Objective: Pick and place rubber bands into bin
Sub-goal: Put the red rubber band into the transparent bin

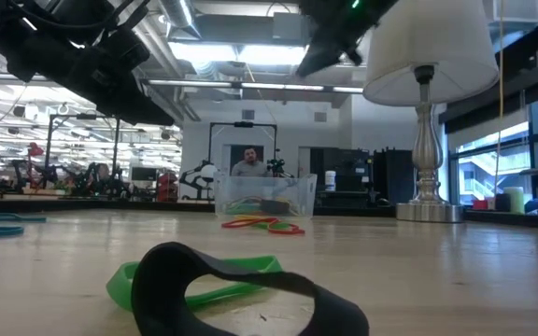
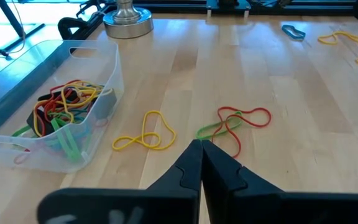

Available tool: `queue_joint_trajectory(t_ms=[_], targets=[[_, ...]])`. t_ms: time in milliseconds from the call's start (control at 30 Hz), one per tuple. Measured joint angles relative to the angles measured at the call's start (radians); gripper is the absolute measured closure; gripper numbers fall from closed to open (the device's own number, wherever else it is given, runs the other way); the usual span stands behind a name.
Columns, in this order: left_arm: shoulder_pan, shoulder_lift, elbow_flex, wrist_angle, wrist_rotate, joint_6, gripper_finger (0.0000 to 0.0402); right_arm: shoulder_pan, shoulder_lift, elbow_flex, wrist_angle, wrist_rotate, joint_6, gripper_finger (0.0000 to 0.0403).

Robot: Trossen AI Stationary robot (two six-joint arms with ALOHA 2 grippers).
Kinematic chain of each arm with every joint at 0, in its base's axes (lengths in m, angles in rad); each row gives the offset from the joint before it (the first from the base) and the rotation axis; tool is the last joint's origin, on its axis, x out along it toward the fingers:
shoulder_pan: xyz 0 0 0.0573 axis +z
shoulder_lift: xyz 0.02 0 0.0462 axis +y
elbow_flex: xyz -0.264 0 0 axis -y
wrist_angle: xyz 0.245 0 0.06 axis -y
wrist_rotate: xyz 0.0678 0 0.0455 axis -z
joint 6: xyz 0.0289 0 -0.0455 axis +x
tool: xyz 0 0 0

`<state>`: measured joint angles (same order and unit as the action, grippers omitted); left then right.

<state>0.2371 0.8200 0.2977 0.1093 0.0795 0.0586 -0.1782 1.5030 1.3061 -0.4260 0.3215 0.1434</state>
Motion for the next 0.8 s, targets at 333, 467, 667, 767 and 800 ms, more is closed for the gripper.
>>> queue_joint_trajectory(t_ms=[333,467,667,767,800], targets=[[0.000,0.000,0.000,0.000,0.000,0.000,0.0400,-0.141,0.342,0.256,-0.068,-0.081,-0.139,0.0403],[0.000,0.000,0.000,0.000,0.000,0.000,0.0399,-0.175,0.464,0.361,-0.141,-0.083,-0.171,0.0403],[0.000,0.000,0.000,-0.001,0.000,0.007,0.0399,-0.221,0.563,0.414,-0.266,-0.081,-0.095,0.0403],[0.000,0.000,0.000,-0.001,0.000,0.008,0.0400,-0.239,0.591,0.414,-0.300,-0.080,-0.070,0.0403],[0.000,0.000,0.000,-0.001,0.000,0.008,0.0399,-0.241,0.598,0.413,-0.311,-0.080,-0.068,0.0402]])
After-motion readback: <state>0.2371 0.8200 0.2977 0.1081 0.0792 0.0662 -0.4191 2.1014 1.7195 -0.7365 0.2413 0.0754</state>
